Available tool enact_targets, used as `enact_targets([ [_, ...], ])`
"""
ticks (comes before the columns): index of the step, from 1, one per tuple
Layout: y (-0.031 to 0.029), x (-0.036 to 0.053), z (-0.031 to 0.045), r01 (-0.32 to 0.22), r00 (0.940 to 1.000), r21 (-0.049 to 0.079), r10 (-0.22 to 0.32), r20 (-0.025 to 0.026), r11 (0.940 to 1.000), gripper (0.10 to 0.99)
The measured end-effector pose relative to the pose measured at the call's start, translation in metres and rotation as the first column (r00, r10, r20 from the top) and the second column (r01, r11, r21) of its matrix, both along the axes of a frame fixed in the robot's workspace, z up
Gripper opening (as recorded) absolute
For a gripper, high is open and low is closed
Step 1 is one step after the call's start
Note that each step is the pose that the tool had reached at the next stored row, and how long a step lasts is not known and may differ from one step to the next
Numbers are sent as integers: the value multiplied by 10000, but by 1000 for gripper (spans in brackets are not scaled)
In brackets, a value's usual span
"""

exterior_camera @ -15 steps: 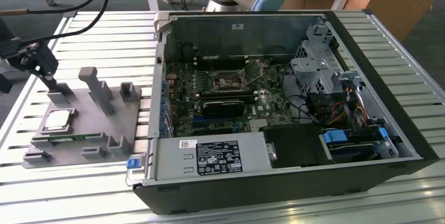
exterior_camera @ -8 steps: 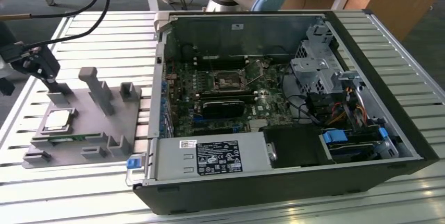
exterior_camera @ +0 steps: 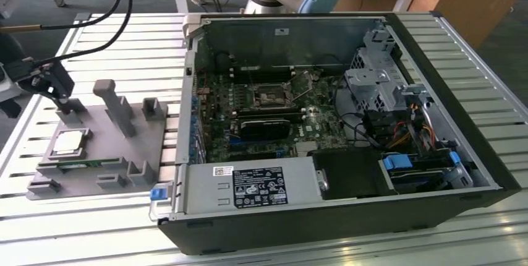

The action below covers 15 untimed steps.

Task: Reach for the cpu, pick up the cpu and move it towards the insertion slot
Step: 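Pick up the cpu and move it towards the insertion slot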

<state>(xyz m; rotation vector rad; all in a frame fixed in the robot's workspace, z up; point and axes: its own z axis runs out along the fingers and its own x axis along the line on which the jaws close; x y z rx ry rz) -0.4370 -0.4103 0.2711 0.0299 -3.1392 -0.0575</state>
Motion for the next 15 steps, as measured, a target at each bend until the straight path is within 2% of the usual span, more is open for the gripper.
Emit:
enact_targets([
  [8,-61,-5,-137,-15,10000,-3,15,-14,10000,835],
  [15,-80,-5,-189,-18,10000,-4,18,-14,10000,835],
])
